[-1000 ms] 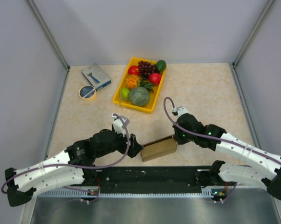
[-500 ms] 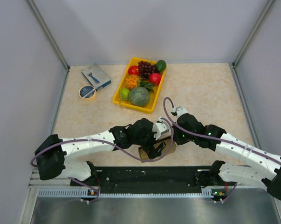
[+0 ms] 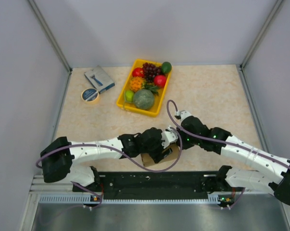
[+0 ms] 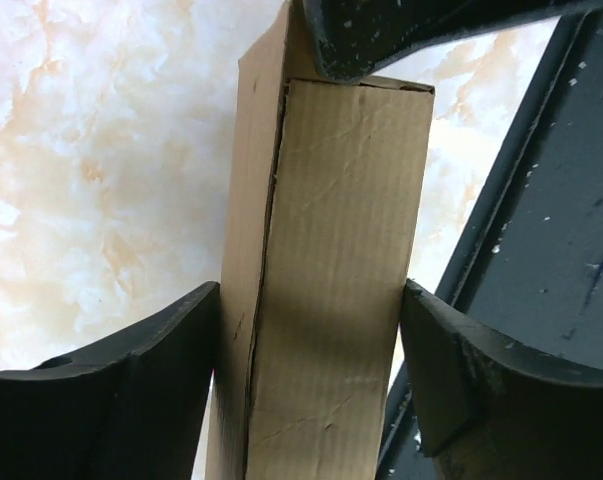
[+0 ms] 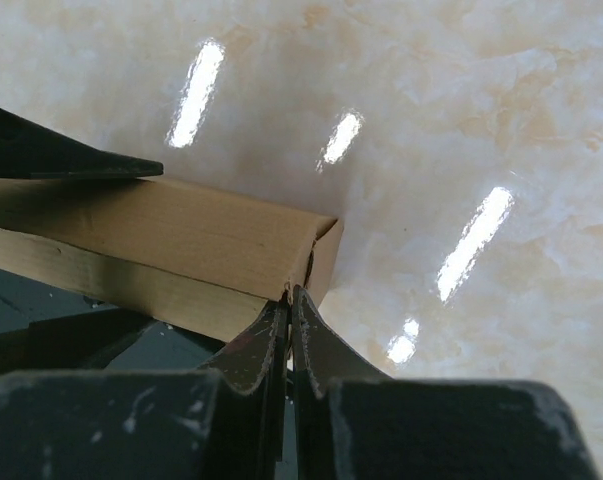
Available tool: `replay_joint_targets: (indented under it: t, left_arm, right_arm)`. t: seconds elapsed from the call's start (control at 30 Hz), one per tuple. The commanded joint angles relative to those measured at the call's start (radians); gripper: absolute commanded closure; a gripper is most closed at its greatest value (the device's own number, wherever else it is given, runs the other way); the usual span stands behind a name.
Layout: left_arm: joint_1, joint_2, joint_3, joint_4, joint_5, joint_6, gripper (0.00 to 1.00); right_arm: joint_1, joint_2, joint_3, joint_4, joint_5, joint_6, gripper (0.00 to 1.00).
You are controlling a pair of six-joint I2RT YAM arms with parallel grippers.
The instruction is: Fold the paper box
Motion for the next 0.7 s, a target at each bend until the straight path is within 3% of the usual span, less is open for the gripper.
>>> replay_joint_targets:
  t: [0.0,0.07,0.23,0.67]
  left_arm:
    - [-0.02,0.025,-0.026,0.059,-0.114,0.017,0.32]
    - [-0.031,0.028,-0.036,0.071,-0.149,0.017,0.41]
    - [-0.052,0.042,-0.047,0.082,-0.196,0.007,0.5]
    - [-0.084,0.06,-0.069,0.114,-0.246,0.007,0.53]
  right_arm:
    - [0.0,0.014,0.061,-0.013,-0.031,0.005,1.0]
    - [0.0,0.01,0.064,-0.021,-0.043,0.011,1.0]
    - [0.0,0.014,0.088,-0.065,-0.069,0.041,1.0]
    - [0.022,-0.087,-0.045,0.031,0.012,0.04,1.0]
